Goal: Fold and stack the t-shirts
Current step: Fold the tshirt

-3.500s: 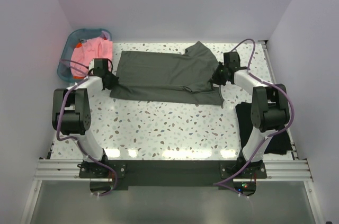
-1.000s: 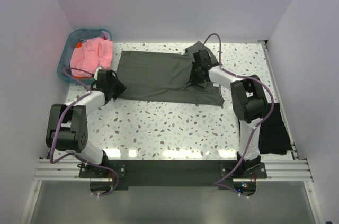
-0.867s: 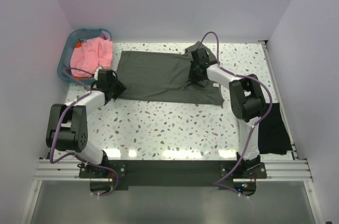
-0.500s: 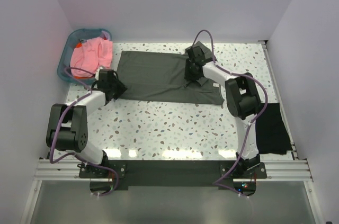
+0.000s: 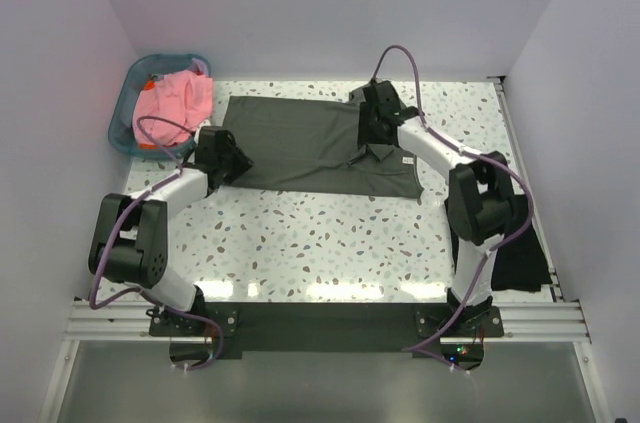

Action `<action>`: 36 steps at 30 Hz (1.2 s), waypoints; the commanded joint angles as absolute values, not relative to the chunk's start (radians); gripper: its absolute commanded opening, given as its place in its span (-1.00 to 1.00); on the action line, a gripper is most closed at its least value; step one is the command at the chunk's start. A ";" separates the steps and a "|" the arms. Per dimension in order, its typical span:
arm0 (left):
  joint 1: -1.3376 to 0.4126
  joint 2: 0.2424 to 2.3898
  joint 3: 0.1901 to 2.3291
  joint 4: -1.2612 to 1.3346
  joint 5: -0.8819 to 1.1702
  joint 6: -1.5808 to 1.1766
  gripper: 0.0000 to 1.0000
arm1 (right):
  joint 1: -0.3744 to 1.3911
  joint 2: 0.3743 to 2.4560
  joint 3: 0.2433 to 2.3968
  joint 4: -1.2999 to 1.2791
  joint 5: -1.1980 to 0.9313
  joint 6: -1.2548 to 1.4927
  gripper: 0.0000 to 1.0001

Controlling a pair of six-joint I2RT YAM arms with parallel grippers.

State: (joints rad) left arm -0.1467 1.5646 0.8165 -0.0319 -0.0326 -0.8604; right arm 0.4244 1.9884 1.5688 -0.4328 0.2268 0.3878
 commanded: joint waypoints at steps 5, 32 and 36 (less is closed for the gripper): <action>-0.202 1.583 0.893 0.009 -0.017 -0.819 -0.13 | 0.403 1.856 1.376 -0.384 0.272 0.436 -0.42; -0.227 1.680 0.861 0.035 -0.032 -0.827 -0.14 | 0.314 2.077 1.571 -0.380 0.202 0.471 -0.77; -0.227 1.684 0.862 0.035 -0.034 -0.827 -0.14 | 0.292 2.120 1.618 -0.370 0.175 0.480 -0.76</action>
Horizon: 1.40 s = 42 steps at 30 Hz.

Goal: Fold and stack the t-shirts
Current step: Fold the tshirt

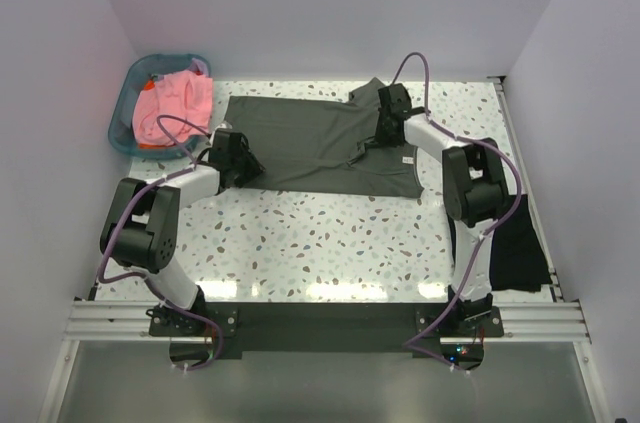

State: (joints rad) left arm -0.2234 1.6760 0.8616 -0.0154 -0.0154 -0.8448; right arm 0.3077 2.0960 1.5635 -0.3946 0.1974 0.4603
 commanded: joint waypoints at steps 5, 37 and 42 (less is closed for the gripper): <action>-0.227 1.680 0.865 0.032 -0.034 -0.827 -0.14 | 0.267 2.160 1.670 -0.327 0.127 0.498 -0.72; -0.100 1.354 0.664 -0.143 -0.377 -0.988 0.23 | 0.213 1.374 0.815 -0.262 0.098 0.643 0.37; -0.066 1.379 0.624 -0.040 -0.341 -0.948 0.22 | 0.213 1.385 0.759 -0.213 0.107 0.679 0.37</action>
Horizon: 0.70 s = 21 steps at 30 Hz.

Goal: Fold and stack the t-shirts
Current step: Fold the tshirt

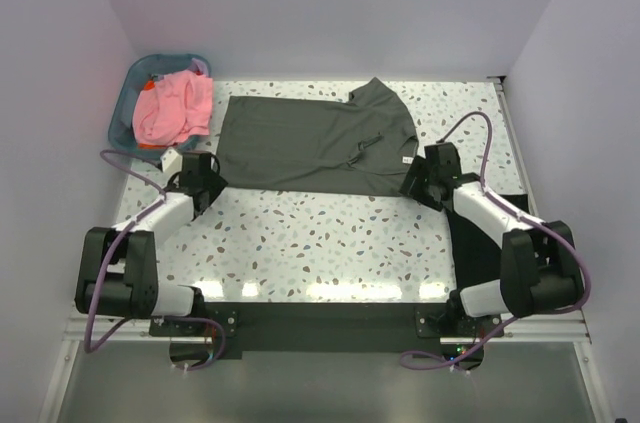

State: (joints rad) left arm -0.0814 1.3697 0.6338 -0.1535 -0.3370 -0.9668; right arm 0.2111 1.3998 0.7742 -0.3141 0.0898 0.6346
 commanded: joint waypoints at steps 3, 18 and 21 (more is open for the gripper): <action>-0.054 1.403 0.614 -0.014 -0.334 -0.928 0.22 | 0.213 1.410 0.759 -0.184 0.110 0.693 0.37; -0.005 1.532 0.594 0.170 -0.247 -0.897 0.17 | 0.212 1.546 0.805 -0.153 0.133 0.690 0.36; -0.002 1.555 0.604 0.172 -0.241 -0.902 0.10 | 0.213 1.549 0.810 -0.156 0.141 0.686 0.31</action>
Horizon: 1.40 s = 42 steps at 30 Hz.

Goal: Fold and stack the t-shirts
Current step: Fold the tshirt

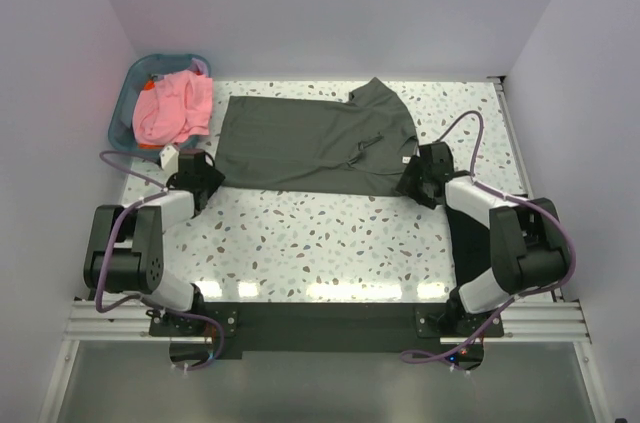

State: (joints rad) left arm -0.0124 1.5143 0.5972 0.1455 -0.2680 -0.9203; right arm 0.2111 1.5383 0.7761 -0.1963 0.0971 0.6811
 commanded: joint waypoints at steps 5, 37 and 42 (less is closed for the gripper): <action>0.000 1.588 0.624 0.152 -0.239 -0.920 -0.17 | 0.206 1.549 0.824 -0.176 0.156 0.673 0.08; 0.000 0.751 0.333 -0.504 -0.362 -1.115 -1.00 | 0.150 0.792 0.608 -0.779 -0.129 0.701 -1.00; -0.002 0.580 0.314 -0.604 -0.341 -1.127 -0.46 | 0.150 0.637 0.632 -0.925 -0.143 0.695 -0.49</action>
